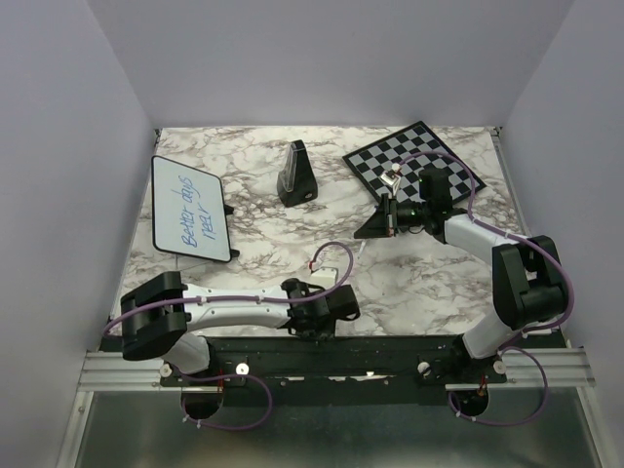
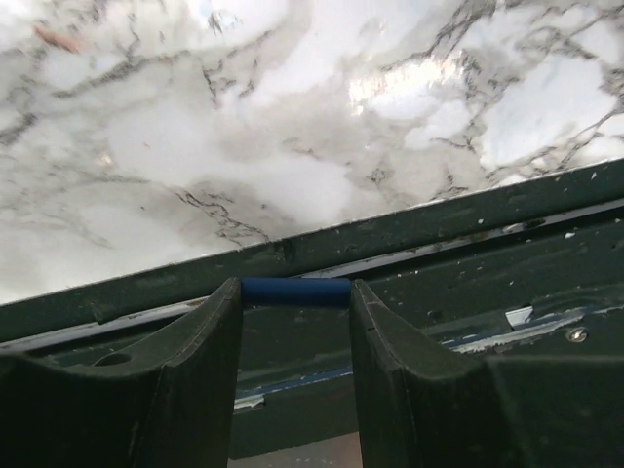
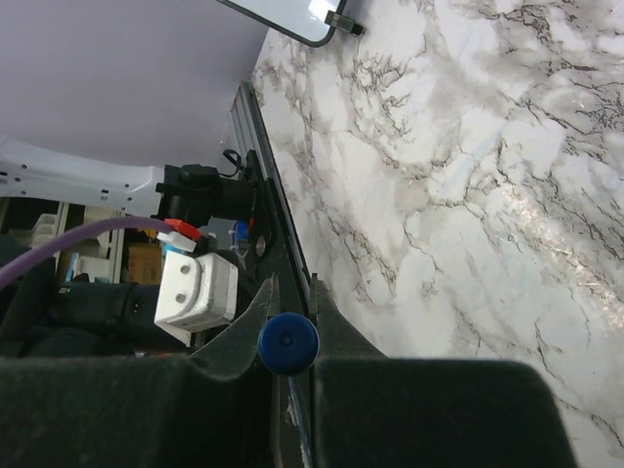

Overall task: Write a sentence on the whiteboard
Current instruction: Close the whiteboard marker at the center of the board.

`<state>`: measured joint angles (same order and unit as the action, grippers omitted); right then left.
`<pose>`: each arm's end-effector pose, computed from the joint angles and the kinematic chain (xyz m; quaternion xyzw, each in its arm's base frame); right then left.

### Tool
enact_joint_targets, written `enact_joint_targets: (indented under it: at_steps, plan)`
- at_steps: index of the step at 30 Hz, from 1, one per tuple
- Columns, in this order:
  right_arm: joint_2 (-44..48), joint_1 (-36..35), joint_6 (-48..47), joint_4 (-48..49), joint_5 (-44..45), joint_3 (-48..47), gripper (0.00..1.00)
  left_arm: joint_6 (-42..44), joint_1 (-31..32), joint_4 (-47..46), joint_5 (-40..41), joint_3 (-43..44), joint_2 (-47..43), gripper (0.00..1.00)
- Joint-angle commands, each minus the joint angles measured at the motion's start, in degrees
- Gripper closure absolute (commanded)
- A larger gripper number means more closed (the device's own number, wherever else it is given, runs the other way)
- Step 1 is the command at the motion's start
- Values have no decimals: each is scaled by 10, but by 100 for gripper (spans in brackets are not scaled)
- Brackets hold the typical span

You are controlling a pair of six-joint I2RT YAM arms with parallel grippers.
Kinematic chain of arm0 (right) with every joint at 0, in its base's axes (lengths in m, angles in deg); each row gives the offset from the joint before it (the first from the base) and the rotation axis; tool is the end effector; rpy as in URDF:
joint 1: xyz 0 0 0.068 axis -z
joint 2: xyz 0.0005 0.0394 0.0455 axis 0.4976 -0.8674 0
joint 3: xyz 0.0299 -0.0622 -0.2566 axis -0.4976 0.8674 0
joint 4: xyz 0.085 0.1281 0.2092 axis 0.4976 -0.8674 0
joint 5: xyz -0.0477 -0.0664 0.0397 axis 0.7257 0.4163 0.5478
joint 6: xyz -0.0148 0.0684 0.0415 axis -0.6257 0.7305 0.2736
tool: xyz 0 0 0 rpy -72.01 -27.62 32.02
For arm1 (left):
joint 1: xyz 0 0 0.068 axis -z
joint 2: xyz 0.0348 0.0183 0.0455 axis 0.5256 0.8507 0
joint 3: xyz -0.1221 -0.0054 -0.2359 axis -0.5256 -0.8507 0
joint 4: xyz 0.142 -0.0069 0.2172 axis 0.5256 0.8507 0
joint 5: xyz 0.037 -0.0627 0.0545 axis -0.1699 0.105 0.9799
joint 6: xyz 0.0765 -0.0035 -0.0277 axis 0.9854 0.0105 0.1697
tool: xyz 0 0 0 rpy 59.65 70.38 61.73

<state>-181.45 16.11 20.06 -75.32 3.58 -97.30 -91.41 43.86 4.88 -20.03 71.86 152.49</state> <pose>0.3103 0.1429 0.1946 -0.1700 0.7649 0.5928 0.1860 0.0824 -0.2625 0.1444 0.0492 0.9839 -0.1001 0.1395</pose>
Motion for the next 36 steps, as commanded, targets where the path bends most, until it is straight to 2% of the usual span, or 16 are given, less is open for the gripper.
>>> enact_joint_targets:
  at_steps: [1, 4, 8, 9, 12, 18, 20, 21, 23, 24, 27, 29, 30, 33, 34, 36]
  plan:
    - [3, 6, 1, 8, -18, -9, 99, 72, -46, 23, 29, 31, -21, 55]
    - [5, 11, 1, 9, -19, -9, 99, 192, -95, 28, 26, 60, -4, 55]
    - [9, 21, 2, 9, -20, -9, 99, 364, -136, 41, 20, 104, 23, 55]
    - [11, 22, 2, 10, -21, -8, 99, 441, -142, 39, 12, 116, 36, 54]
    - [13, 27, 4, 10, -23, -7, 99, 556, -168, 27, -9, 127, 65, 53]
    - [16, 36, 7, 13, -24, -5, 99, 642, -226, -3, -30, 164, 143, 46]
    - [19, 40, 9, 14, -25, -4, 99, 641, -234, -10, -32, 175, 155, 44]
    - [19, 40, 9, 15, -25, -3, 99, 638, -237, -14, -30, 181, 158, 35]
    - [20, 42, 11, 17, -26, -4, 100, 618, -239, -34, -19, 178, 148, 26]
    - [20, 42, 12, 17, -27, -3, 99, 611, -238, -38, -15, 172, 136, 17]
    - [20, 43, 16, 21, -31, -2, 100, 555, -244, -52, 7, 148, 105, 6]
    - [20, 44, 16, 23, -32, -3, 99, 515, -262, -71, 6, 126, 79, 5]
    - [19, 43, 16, 23, -32, -3, 99, 463, -268, -83, 3, 95, 42, 1]
    - [18, 43, 17, 25, -32, -2, 100, 359, -298, -122, -21, 21, -39, 1]
    - [17, 43, 17, 26, -32, -2, 100, 271, -309, -128, -24, 3, -56, 1]
    - [15, 42, 19, 27, -33, -3, 100, 216, -338, -166, -103, -48, -88, 1]
